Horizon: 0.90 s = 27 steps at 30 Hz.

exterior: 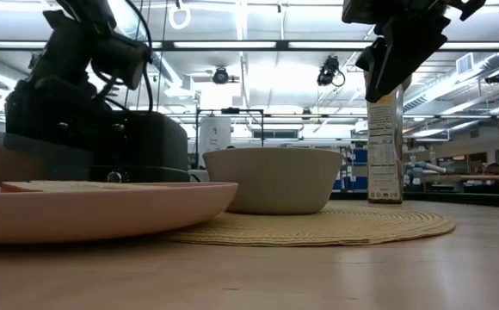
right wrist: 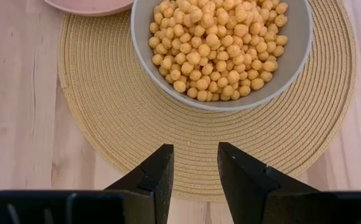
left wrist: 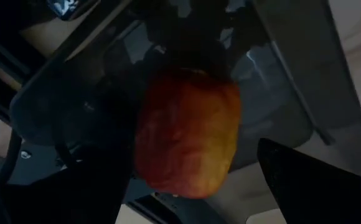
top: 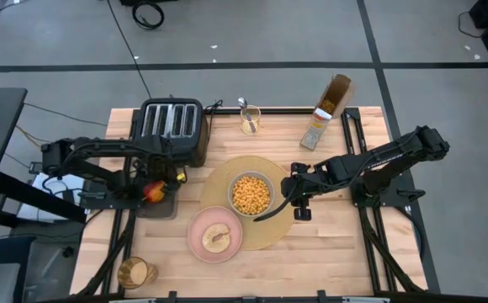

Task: Arrange a breakfast setting
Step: Put the apple on the table mat to the top left of the gray bowl

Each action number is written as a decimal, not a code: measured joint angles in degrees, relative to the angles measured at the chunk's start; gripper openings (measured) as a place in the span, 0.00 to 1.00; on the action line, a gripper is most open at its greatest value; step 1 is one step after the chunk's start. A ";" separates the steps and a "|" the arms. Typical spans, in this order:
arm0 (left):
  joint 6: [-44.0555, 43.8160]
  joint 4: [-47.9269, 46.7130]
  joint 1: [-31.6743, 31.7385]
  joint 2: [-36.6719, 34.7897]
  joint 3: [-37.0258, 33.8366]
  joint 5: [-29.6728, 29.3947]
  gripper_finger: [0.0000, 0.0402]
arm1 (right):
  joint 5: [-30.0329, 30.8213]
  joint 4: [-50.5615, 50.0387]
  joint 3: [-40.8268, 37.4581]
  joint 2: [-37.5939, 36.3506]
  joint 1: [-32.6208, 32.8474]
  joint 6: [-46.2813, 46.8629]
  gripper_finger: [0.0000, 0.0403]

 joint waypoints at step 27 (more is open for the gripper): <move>-7.20 2.55 -14.64 4.88 -0.16 4.80 0.86 | 0.22 -1.33 0.00 0.00 0.33 -0.24 0.33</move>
